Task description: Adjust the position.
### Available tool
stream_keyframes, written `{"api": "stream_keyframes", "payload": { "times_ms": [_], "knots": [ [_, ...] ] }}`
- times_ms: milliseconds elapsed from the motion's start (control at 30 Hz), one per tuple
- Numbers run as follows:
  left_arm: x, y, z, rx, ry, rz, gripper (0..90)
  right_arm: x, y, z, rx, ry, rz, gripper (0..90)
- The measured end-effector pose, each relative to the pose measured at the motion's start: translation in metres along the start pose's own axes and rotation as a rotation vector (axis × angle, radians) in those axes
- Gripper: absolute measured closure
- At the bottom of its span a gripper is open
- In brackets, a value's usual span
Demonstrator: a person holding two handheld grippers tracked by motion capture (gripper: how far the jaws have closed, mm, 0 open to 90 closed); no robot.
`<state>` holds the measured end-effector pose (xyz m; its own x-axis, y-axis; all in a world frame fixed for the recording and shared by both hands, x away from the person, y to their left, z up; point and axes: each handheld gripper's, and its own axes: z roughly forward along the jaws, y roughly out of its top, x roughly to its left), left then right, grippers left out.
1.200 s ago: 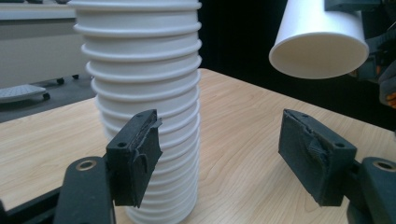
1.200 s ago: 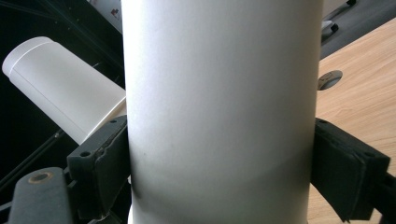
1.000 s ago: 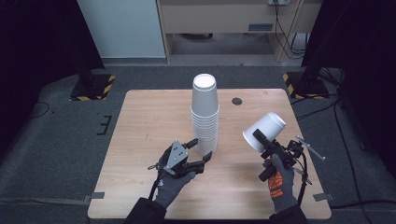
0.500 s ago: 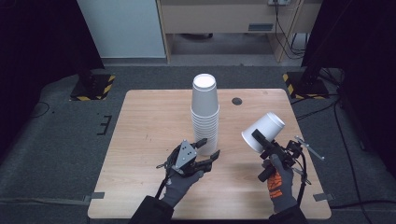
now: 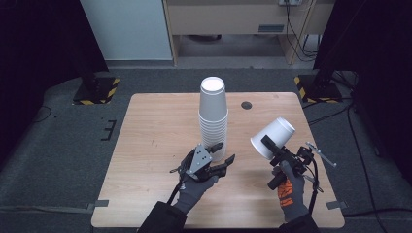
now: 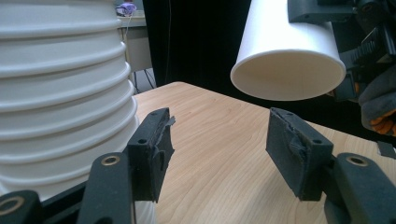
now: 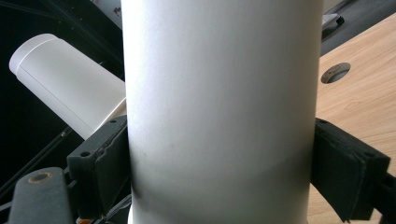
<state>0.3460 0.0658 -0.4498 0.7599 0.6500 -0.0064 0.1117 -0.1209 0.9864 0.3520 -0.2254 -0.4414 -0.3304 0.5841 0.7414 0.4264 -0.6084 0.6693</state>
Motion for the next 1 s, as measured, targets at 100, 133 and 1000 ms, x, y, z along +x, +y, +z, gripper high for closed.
{"api": "stream_keyframes", "payload": {
  "times_ms": [100,133,1000],
  "knots": [
    [-0.002,0.002,0.006,-0.006,-0.008,0.003,40.4,0.000,0.000,0.000,0.000,0.002,0.003,14.5],
    [-0.002,0.002,0.008,-0.011,-0.011,0.005,40.6,0.000,0.000,0.000,0.000,0.002,0.003,14.5],
    [-0.006,0.001,0.040,-0.037,-0.028,0.013,42.8,0.001,0.000,-0.001,0.000,0.018,0.014,14.5]
  ]
}}
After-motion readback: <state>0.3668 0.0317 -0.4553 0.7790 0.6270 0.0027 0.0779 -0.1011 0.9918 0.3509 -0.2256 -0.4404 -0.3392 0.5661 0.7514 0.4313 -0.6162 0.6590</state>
